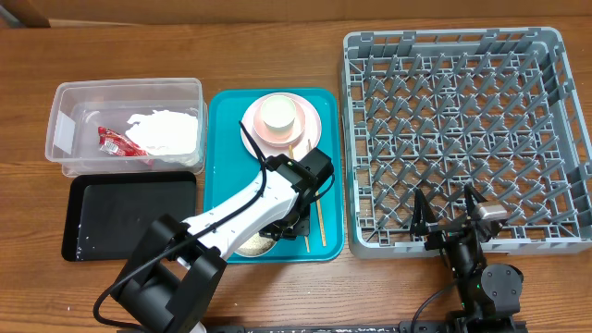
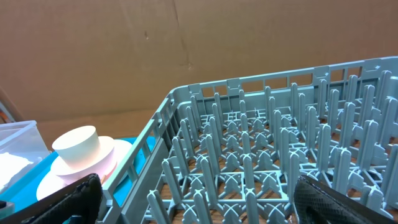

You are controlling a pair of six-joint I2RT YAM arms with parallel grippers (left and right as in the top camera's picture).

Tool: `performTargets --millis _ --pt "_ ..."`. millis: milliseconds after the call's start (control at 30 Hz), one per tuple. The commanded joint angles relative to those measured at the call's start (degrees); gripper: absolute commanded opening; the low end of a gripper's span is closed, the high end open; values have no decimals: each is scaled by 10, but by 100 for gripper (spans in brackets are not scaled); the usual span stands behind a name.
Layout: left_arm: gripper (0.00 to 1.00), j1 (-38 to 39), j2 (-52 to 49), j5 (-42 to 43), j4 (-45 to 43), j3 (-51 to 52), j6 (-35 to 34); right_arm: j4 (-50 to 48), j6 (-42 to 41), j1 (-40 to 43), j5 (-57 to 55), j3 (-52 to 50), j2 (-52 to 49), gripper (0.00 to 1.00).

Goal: Sort waste into correct bins and load items into the dishwasher
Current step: 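Grasp the rim of the white rice bowl with the left gripper, then tip the rice bowl over the black tray to pour out the rice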

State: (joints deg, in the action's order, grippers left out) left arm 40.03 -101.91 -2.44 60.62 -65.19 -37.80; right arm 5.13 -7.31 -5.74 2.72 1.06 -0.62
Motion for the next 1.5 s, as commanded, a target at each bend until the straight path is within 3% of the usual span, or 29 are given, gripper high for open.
performTargets --millis 0,200,433,733,933,1167,1467 --pt "11 -2 -2 -12 -5 3 -10 -5 -1 0 0 -6 5 100" --pt "4 -2 -2 -19 -15 3 -10 -5 -1 0 0 -6 5 100" --pt "4 -4 -1 -23 -26 -8 7 -5 -1 0 0 -6 5 100" --pt "4 -49 33 -22 71 -137 61 -5 -1 0 0 -6 5 100" --pt "4 -146 82 32 125 -187 107 -5 -1 0 0 -6 5 100" --pt "4 -297 143 99 129 -179 153 -5 -1 0 0 -6 5 100" --pt "4 -472 147 217 105 -148 233 -5 -1 0 0 -6 5 100"
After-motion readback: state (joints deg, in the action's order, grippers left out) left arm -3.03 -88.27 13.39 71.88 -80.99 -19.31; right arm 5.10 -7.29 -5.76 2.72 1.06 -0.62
